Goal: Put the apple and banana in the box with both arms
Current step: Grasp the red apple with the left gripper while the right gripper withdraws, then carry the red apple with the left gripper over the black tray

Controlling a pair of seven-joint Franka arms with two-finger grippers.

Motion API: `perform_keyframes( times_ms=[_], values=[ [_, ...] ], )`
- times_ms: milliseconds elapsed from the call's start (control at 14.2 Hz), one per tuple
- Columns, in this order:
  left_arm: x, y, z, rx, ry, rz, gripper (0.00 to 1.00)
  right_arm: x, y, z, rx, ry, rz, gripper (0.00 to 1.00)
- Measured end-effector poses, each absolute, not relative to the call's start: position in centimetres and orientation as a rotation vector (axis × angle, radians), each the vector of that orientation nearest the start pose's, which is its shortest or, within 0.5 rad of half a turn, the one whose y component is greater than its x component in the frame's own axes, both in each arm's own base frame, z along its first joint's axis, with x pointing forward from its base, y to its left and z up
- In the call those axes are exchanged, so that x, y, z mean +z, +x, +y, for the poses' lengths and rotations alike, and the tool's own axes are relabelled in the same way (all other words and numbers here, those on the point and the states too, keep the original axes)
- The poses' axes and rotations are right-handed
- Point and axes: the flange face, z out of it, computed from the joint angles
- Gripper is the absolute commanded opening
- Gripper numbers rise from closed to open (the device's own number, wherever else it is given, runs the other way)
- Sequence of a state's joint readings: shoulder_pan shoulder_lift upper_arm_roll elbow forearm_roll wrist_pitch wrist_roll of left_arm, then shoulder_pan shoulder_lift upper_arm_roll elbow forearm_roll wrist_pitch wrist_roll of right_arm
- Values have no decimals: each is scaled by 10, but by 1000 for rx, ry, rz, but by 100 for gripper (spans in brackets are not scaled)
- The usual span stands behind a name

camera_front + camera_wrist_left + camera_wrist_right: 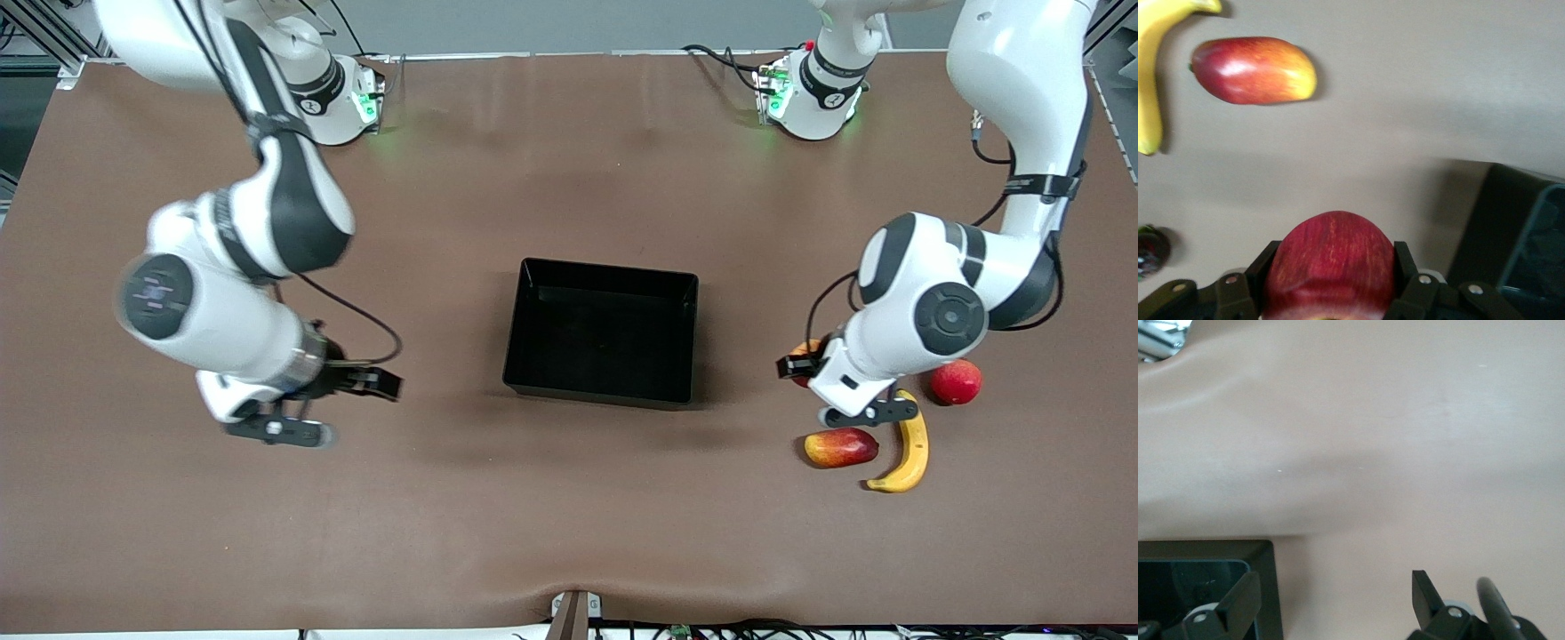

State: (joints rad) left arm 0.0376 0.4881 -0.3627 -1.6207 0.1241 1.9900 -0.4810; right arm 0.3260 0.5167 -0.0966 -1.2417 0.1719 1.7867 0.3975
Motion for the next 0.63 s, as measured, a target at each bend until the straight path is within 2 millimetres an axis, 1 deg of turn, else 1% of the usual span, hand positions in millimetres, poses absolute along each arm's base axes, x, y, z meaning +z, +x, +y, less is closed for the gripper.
perform_keyframes(
  times_ms=[141, 211, 423, 493, 634],
  values=[
    [351, 638, -196, 164, -3155, -260, 0, 508, 686, 151, -17, -2993, 312, 100],
    [350, 636, -203, 170, -3156, -279, 0, 523, 682, 127, -8, -2996, 287, 100],
    [339, 636, -209, 199, -3153, -302, 0, 560, 663, 59, 53, -3001, 246, 100],
    [334, 637, -211, 210, -3155, -300, 0, 571, 656, 41, 57, -2999, 237, 100],
    [322, 637, -218, 238, -3155, -299, 0, 593, 639, 13, 33, -2996, 172, 100]
  ],
)
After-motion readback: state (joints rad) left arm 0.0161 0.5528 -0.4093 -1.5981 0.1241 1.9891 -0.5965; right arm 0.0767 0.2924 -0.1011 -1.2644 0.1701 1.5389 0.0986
